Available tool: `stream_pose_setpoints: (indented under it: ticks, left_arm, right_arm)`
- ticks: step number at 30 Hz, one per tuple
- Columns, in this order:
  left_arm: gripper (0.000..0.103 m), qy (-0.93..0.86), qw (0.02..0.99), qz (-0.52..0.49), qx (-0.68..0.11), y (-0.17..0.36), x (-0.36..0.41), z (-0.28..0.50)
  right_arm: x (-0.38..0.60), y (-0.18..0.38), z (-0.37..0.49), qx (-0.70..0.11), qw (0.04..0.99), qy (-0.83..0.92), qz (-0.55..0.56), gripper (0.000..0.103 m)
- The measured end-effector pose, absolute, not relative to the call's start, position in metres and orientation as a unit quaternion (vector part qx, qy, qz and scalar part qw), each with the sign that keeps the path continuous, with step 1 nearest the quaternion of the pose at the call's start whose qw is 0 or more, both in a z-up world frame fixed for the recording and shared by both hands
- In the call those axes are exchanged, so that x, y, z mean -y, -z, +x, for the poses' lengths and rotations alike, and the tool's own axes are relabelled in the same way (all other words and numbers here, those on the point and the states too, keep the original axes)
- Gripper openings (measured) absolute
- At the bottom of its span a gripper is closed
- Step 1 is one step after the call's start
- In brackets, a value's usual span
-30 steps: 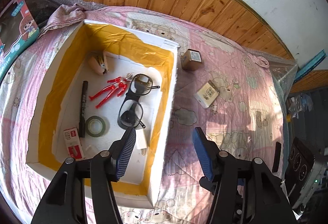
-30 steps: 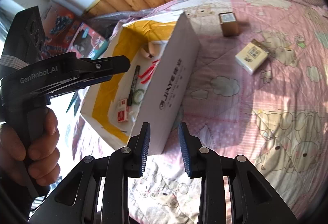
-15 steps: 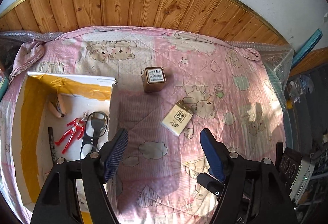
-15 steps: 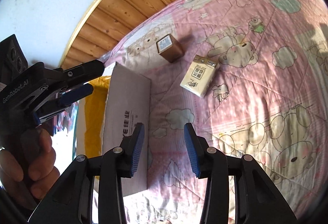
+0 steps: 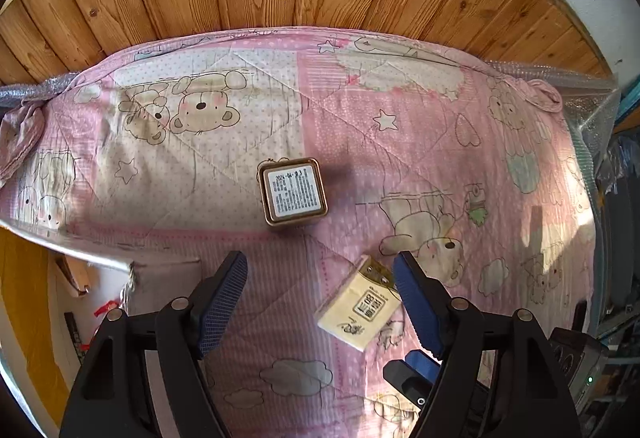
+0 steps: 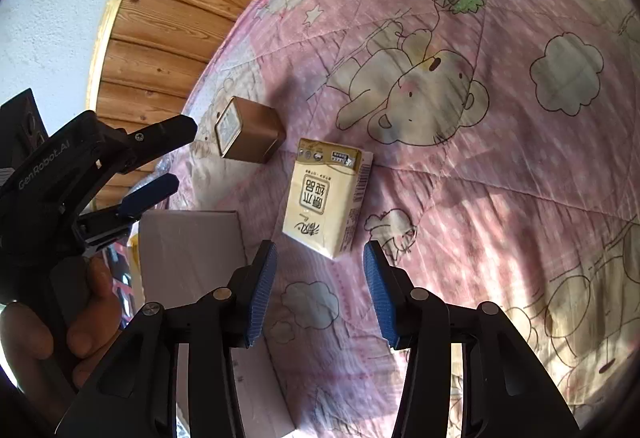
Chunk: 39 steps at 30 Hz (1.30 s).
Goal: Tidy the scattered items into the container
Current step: 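Withdraw both tools from the box toward the brown tin and tissue pack, then grasp the cream tissue pack with the right tool while the left tool grasps the brown tin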
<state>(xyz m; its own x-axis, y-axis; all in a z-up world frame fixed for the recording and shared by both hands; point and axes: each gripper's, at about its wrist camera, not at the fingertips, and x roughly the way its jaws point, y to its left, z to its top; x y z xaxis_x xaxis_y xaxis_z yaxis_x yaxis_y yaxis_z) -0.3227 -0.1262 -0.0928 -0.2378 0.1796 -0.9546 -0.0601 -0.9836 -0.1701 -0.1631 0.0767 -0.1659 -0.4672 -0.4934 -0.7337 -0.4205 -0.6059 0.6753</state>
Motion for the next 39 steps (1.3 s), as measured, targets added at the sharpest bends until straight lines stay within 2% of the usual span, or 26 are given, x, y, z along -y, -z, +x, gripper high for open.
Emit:
stream_pose_setpoints:
  ticks: [10,14,16,17,19,23,26,39]
  left_arm:
    - [0.076,-0.776,0.060,-0.627,0.029,0.137,0.125,-0.362]
    - [0.075,-0.771,0.058,-0.633,0.029,0.150,0.131,-0.369]
    - [0.060,-0.767,0.063,-0.638,0.028,0.155,0.132,-0.371]
    - [0.054,-0.764,0.067,-0.641,0.030,0.158,0.132,-0.371]
    - [0.051,-0.766,0.067,-0.638,0.021,0.160,0.130,-0.370]
    - [0.051,-0.773,0.070,-0.630,0.015,0.158,0.128,-0.367]
    - [0.050,-0.774,0.075,-0.628,0.022,0.154,0.127,-0.365]
    - [0.050,-0.789,0.097,-0.606,0.030,0.122,0.131,-0.346]
  right_arm:
    - [-0.071,0.197,-0.192,0.436,0.022,0.726,0.531,0.049]
    - [-0.063,0.194,-0.203,0.409,0.026,0.743,0.530,0.051]
    - [-0.056,0.191,-0.209,0.384,0.022,0.752,0.535,0.046]
    - [-0.054,0.190,-0.211,0.375,0.021,0.756,0.537,0.040]
    - [-0.053,0.189,-0.214,0.371,0.023,0.759,0.534,0.033]
    - [-0.052,0.182,-0.217,0.367,0.025,0.767,0.526,0.025]
    - [-0.051,0.178,-0.217,0.366,0.027,0.770,0.523,0.023]
    - [-0.044,0.151,-0.200,0.339,0.026,0.785,0.518,0.023]
